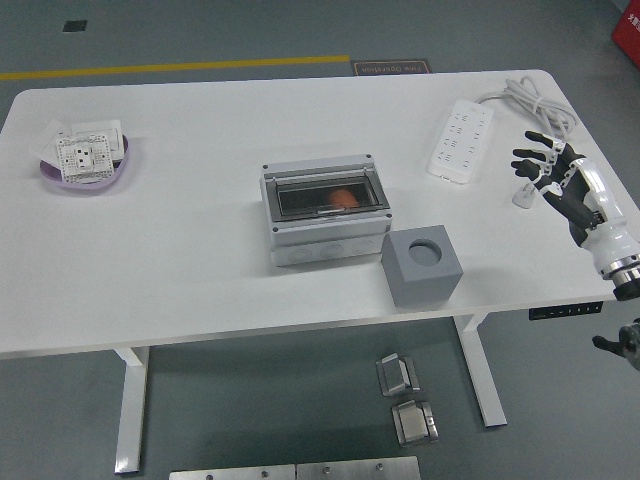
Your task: Pick up the cylinder from the cube,place it in the box,flap close box
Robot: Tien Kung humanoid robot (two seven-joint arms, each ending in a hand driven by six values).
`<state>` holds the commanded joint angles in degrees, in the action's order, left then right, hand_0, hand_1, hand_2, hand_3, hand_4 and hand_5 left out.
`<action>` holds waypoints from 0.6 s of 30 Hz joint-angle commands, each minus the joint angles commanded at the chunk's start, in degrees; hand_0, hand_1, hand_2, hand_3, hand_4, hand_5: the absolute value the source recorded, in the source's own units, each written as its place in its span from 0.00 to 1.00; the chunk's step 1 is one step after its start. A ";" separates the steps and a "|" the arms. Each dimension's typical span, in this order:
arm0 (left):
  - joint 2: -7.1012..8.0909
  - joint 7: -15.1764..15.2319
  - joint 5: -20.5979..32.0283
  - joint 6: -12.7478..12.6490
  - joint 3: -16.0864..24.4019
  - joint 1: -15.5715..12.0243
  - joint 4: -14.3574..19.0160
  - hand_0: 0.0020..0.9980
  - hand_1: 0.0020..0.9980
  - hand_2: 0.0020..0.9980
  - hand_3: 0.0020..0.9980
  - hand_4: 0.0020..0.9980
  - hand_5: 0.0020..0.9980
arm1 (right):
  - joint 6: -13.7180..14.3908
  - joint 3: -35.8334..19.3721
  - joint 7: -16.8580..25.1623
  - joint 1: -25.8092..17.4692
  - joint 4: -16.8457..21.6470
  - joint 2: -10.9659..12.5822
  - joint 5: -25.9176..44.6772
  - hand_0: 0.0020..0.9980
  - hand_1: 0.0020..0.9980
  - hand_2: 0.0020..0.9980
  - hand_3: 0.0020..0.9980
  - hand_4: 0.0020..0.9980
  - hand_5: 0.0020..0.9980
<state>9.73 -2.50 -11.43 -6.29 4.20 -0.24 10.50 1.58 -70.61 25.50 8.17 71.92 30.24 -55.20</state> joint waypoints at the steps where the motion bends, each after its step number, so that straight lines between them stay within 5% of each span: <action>1: 0.03 0.00 -0.08 -0.01 0.09 0.01 0.01 0.68 0.66 0.56 0.60 0.62 0.26 | 0.01 -0.27 -0.01 -0.06 0.00 0.07 -0.10 0.72 0.69 0.73 0.83 0.85 0.53; 18: -0.60 0.02 -0.43 0.01 1.79 -0.21 0.03 0.69 0.66 0.56 0.60 0.62 0.26 | 0.64 -3.39 -0.40 -0.50 -0.11 -0.06 -1.66 0.73 0.69 0.74 0.83 0.85 0.52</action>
<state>9.13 -2.48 -11.86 -6.27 5.98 -0.45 10.53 2.21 -74.00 25.11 7.67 71.80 30.18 -56.87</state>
